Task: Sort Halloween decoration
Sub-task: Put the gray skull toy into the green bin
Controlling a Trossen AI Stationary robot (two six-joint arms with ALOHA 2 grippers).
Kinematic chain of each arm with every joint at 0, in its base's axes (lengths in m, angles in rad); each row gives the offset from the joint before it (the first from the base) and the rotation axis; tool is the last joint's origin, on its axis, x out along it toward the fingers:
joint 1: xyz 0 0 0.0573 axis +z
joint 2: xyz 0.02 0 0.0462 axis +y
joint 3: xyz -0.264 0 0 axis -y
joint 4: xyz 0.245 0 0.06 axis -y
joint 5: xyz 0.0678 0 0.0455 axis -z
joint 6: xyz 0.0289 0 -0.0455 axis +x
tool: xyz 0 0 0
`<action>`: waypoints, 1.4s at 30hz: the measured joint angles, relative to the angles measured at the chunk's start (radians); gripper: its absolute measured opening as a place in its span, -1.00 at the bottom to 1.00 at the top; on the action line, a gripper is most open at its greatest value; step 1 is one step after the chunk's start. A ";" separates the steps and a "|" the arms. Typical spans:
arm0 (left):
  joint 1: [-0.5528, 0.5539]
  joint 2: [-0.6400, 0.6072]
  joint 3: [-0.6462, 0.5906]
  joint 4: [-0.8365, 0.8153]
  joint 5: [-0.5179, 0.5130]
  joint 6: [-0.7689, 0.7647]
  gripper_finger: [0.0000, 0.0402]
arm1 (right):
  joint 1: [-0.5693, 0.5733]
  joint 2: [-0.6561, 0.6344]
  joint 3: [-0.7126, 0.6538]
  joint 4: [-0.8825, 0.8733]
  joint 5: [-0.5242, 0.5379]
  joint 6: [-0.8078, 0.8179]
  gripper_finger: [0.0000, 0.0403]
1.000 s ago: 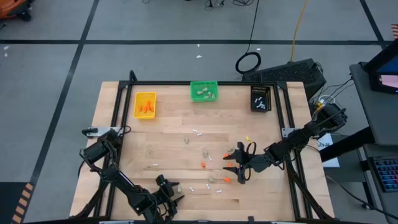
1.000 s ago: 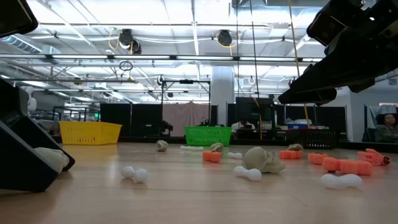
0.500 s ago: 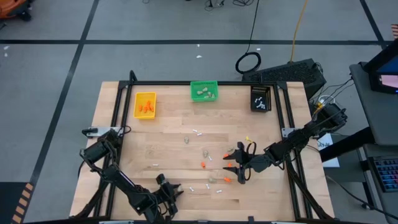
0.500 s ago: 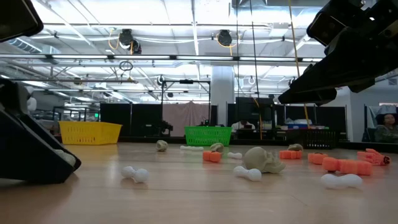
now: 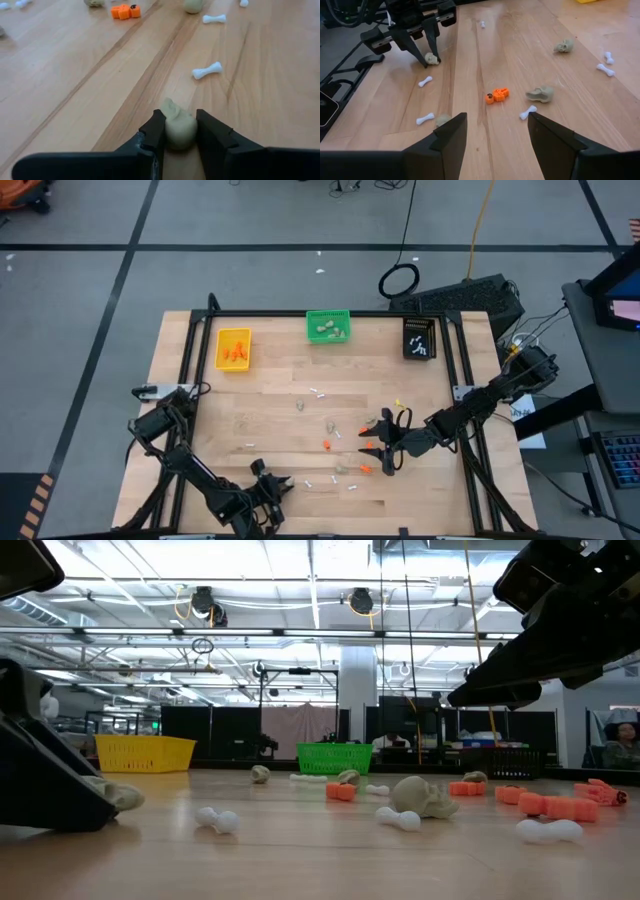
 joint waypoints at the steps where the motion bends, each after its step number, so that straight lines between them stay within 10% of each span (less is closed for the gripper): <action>1: 0.000 0.000 0.000 0.000 -0.002 0.000 -0.58 | 0.000 0.000 0.000 -0.001 0.000 0.000 -0.03; 21: 0.045 -0.075 0.000 0.004 -0.161 0.180 -0.58 | 0.000 0.000 0.000 -0.004 0.000 0.000 -0.03; 42: 0.139 -0.303 0.002 0.173 -0.227 1.174 -0.58 | 0.000 0.000 0.000 -0.004 0.000 -0.002 -0.03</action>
